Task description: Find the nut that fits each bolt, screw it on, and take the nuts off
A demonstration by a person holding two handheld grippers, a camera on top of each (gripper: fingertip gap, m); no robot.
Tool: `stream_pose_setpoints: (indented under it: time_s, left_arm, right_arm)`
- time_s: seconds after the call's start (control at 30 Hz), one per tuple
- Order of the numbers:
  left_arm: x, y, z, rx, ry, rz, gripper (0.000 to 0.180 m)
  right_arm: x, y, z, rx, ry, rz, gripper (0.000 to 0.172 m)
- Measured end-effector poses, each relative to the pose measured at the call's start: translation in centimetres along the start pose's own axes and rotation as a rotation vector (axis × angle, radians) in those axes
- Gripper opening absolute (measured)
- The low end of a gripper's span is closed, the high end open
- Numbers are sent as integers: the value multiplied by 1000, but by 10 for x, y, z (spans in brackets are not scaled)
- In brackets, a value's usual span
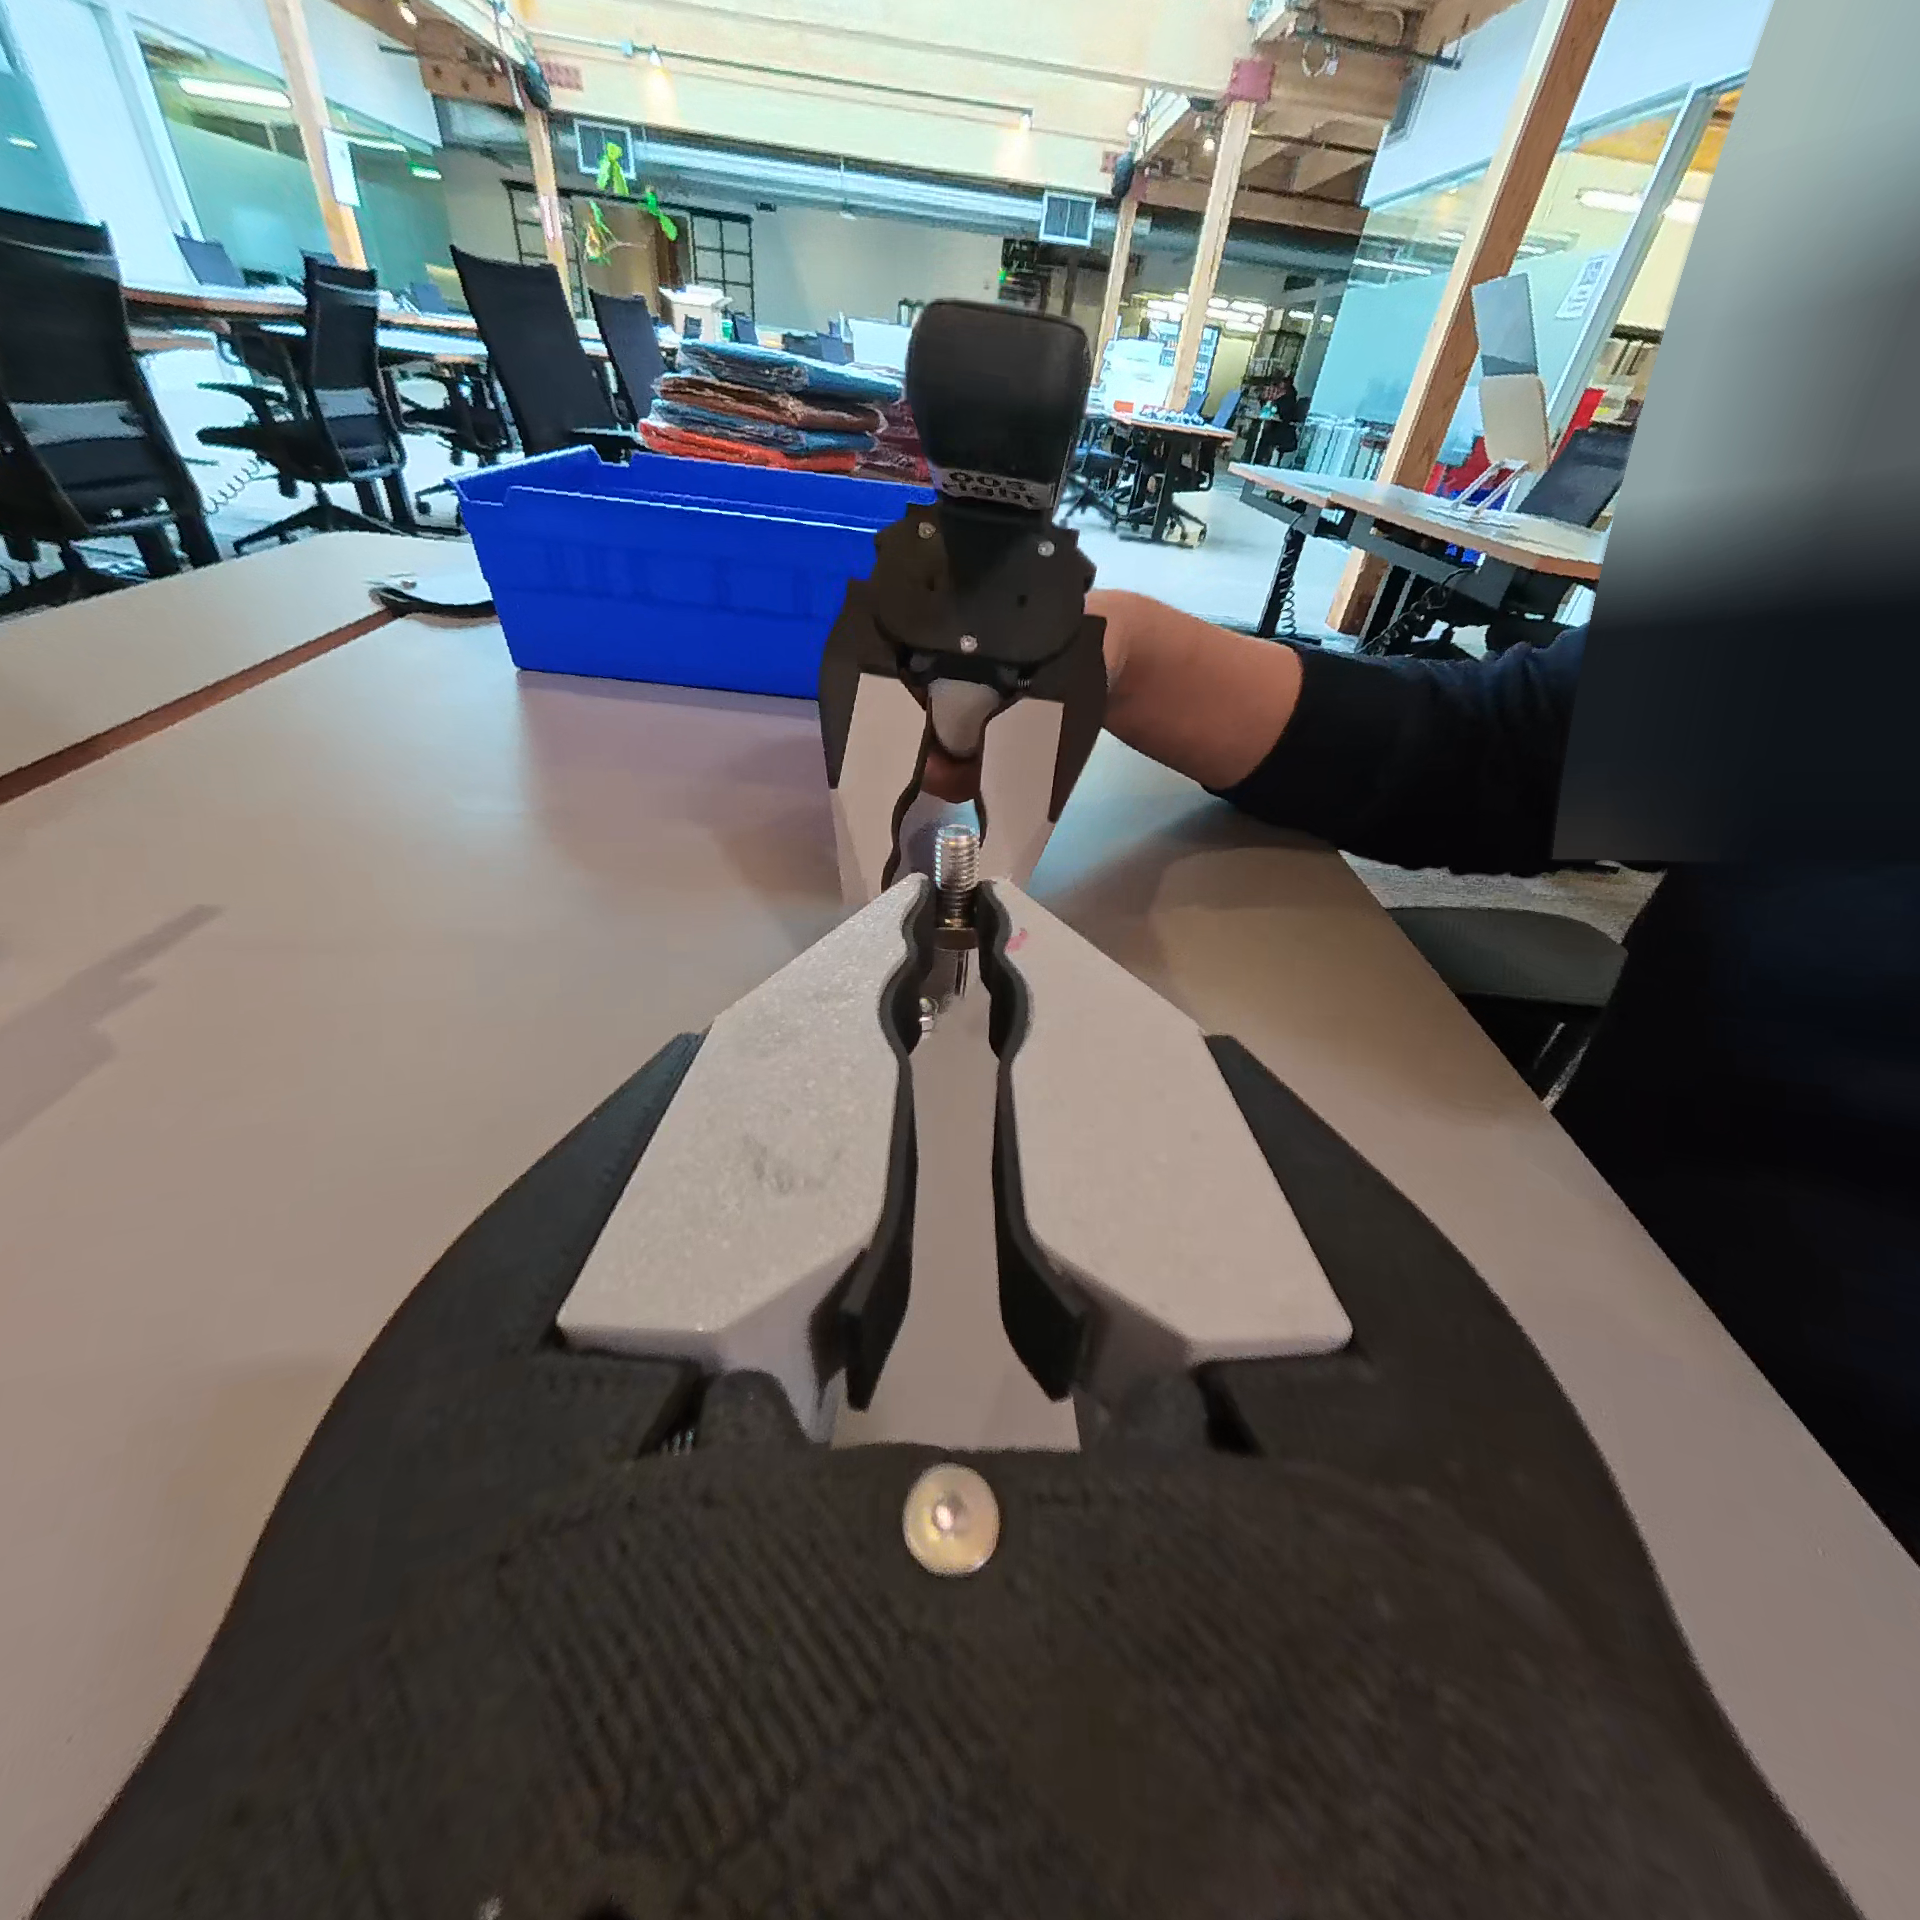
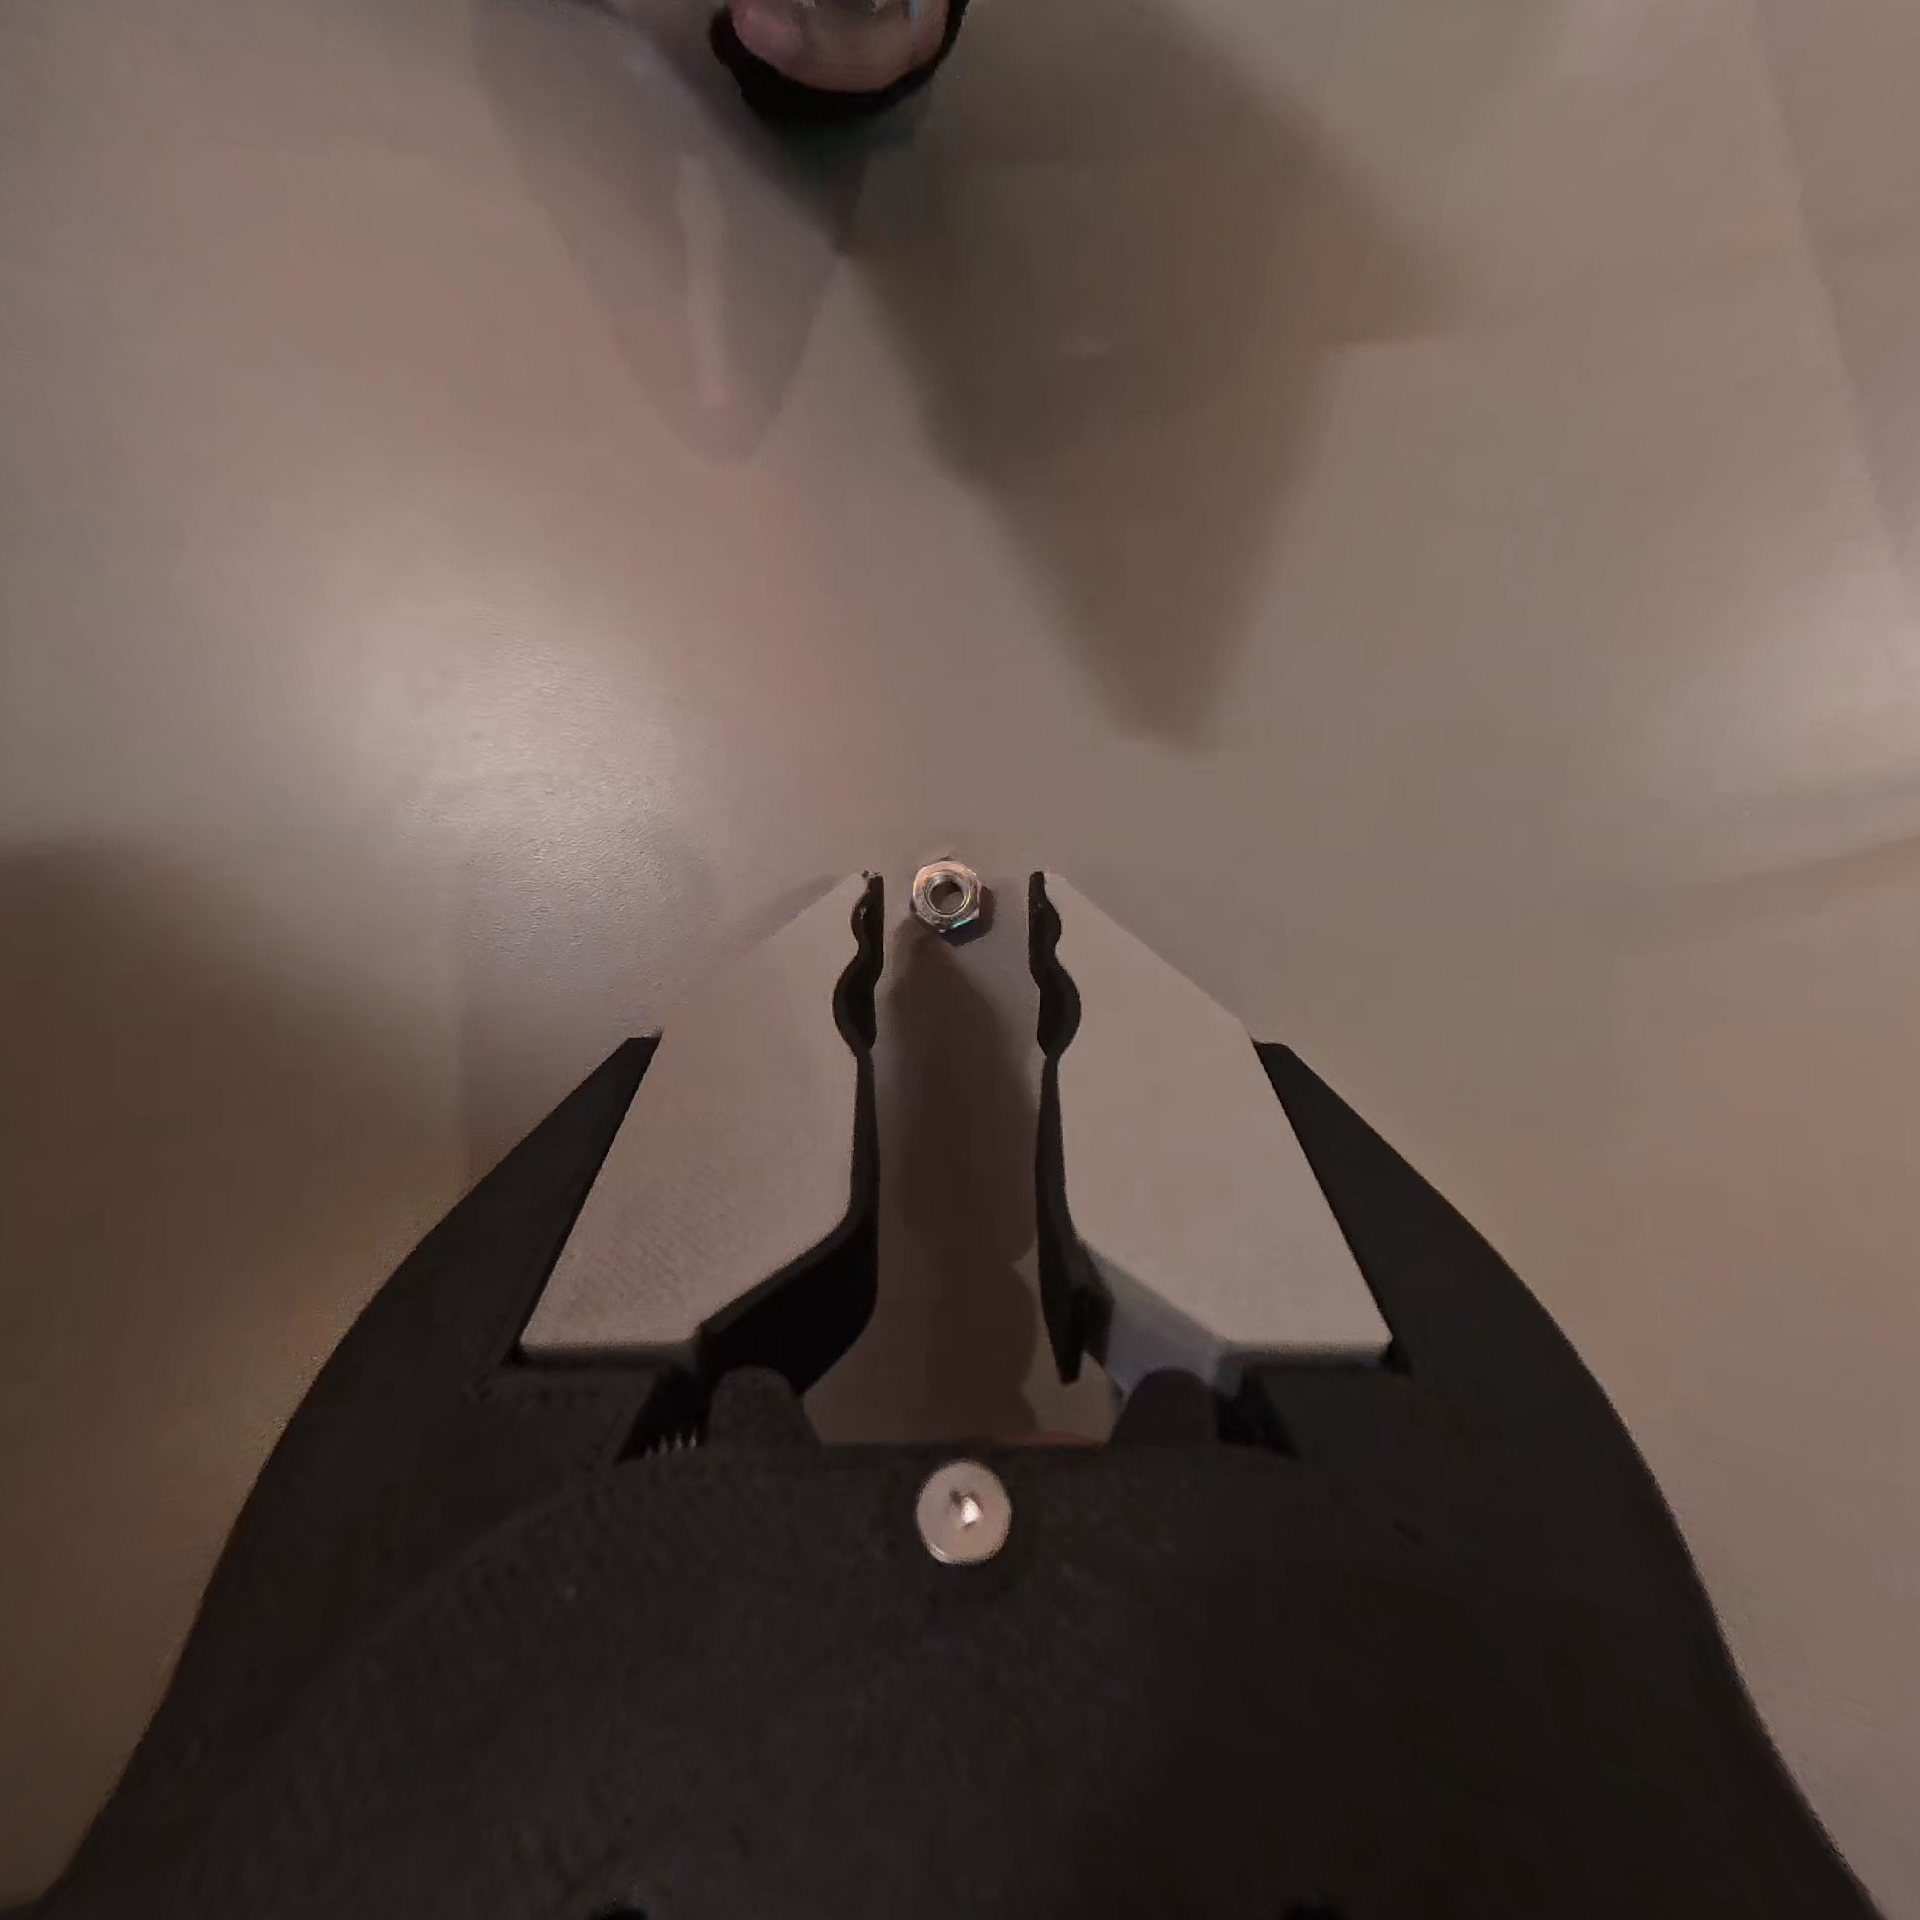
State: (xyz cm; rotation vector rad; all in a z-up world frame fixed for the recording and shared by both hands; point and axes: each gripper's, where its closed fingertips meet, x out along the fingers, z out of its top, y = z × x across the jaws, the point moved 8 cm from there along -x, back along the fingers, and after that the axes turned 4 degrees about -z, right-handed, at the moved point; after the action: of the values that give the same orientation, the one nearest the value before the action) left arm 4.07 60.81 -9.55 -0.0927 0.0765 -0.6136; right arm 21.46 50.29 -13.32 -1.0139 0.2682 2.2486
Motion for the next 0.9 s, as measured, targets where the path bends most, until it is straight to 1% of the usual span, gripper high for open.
stream_pose_setpoints:
  time_s: [0.17, 0.2, 0.27, 0.43, 0.5, 0.6, 0.7, 0.8, 0.9]
  left_arm:
    - [-1, 1, 0, -1, 5, 15, 5]
    - [-1, 2, 0, -5, 0, 17, 5]
    - [-2, 3, 0, -13, -5, 20, 5]
    - [-1, 3, 0, -15, -1, 24, 5]
    - [0, 2, 0, -11, 2, 21, 5]
    - [3, -1, 0, 1, 2, 12, 5]
    - [8, -5, 0, 7, 3, 6, 5]
    - [14, -10, -1, 21, 10, -4, 6]
    - [16, -13, 0, 28, 5, -3, 5]
  right_arm:
    - [7, 2, -1, -22, 34, -3, 22]
    - [9, 3, -1, -30, 44, -1, 20]
    - [11, 5, 0, -36, 30, 5, 11]
    - [11, 3, 2, -55, 41, -39, 11]
    - [6, 1, 7, -39, 2, -44, 11]
    - [-16, -2, 24, 2, -103, -35, 10]
    - [-42, 0, 51, 10, -184, -16, 11]
    - [-59, 6, 82, -11, -213, 30, 11]
    - [-62, 11, 105, -40, -189, 58, 11]
